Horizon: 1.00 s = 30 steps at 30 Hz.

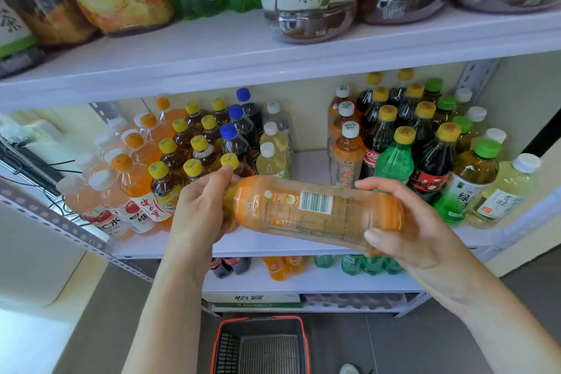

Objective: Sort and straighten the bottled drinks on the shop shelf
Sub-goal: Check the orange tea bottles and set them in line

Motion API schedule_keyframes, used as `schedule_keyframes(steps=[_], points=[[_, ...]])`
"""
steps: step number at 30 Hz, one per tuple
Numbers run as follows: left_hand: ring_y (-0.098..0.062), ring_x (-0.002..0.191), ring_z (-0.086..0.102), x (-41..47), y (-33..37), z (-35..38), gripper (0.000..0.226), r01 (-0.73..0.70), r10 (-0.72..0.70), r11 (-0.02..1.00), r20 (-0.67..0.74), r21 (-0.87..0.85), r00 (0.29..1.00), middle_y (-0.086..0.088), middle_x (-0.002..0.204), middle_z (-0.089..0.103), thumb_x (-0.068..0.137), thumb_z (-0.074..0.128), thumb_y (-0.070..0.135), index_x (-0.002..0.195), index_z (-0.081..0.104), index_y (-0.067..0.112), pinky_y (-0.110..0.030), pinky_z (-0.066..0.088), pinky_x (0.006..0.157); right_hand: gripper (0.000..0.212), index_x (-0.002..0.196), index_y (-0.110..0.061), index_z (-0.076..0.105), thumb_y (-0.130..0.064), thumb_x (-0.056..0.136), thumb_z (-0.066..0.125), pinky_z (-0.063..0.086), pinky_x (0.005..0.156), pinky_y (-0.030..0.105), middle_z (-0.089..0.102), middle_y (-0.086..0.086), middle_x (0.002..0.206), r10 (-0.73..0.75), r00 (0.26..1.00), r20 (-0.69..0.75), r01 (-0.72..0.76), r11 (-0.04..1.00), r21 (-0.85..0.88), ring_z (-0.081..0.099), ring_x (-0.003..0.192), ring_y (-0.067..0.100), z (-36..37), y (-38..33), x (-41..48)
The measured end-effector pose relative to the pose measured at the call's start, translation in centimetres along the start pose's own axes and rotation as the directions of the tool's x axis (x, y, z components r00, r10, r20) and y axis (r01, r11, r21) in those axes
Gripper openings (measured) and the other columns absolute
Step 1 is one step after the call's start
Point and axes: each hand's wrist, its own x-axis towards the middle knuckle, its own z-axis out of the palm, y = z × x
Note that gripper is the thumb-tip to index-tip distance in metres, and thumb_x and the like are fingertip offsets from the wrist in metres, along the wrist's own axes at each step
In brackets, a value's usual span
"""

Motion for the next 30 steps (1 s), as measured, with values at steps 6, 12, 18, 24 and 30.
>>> schedule_keyframes(steps=[6, 12, 18, 24, 30], points=[[-0.007, 0.039, 0.033, 0.2, -0.5, 0.5, 0.039, -0.11, 0.114, 0.991, 0.053, -0.076, 0.992, 0.006, 0.05, 0.04, 0.1, 0.045, 0.018, 0.069, 0.069, 0.021, -0.014, 0.027, 0.036, 0.067, 0.123, -0.029, 0.06, -0.023, 0.061, 0.085, 0.056, 0.076, 0.032, 0.066, 0.007, 0.116, 0.015, 0.999, -0.029, -0.014, 0.999, 0.037, 0.067, 0.098, 0.024, -0.2, -0.4, 0.0], [-0.012, 0.045, 0.04, 0.6, -1.1, 0.5, 0.025, -0.202, 0.203, 0.979, 0.068, -0.012, 0.977, -0.007, 0.063, 0.044, 0.09, 0.051, 0.032, 0.078, 0.071, 0.023, -0.021, 0.033, 0.041, 0.045, 0.116, -0.03, 0.062, -0.054, 0.077, 0.066, 0.052, 0.05, 0.033, 0.067, 0.003, 0.107, 0.123, 0.986, -0.11, -0.122, 0.992, 0.018, 0.07, 0.085, 0.028, 0.4, -1.5, -0.2], [-0.016, 0.042, 0.04, 1.1, -1.1, 0.4, 0.031, -0.068, 0.069, 0.998, 0.149, -0.012, 0.986, -0.008, 0.055, 0.044, 0.092, 0.051, 0.037, 0.081, 0.073, 0.019, -0.021, 0.028, 0.039, 0.052, 0.115, -0.031, 0.064, -0.038, 0.067, 0.083, 0.059, 0.071, 0.03, 0.069, -0.005, 0.106, -0.085, 0.993, -0.084, 0.07, 0.984, -0.164, 0.07, 0.09, 0.021, -0.3, -2.0, -0.4], [-0.012, 0.039, 0.018, 1.1, -0.9, -0.4, 0.053, 0.084, -0.082, 0.996, 0.261, 0.007, 0.962, 0.002, 0.048, 0.024, 0.091, 0.058, 0.047, 0.089, 0.06, -0.006, -0.017, 0.015, 0.037, 0.076, 0.127, -0.036, 0.057, -0.02, 0.059, 0.088, 0.059, 0.076, 0.026, 0.061, -0.011, 0.119, -0.194, 0.981, -0.011, 0.179, 0.921, -0.346, 0.066, 0.102, 0.015, -0.9, -2.4, -0.5], [-0.011, 0.033, 0.024, 0.9, -1.2, 0.7, 0.037, -0.1, 0.12, 0.987, 0.158, -0.129, 0.98, 0.003, 0.041, 0.03, 0.101, 0.042, 0.018, 0.085, 0.073, 0.006, -0.025, 0.018, 0.043, 0.084, 0.133, -0.039, 0.052, -0.032, 0.059, 0.091, 0.057, 0.082, 0.028, 0.062, -0.007, 0.124, -0.129, 0.991, -0.033, 0.117, 0.963, -0.244, 0.066, 0.108, 0.019, -0.8, -2.5, 0.0]])
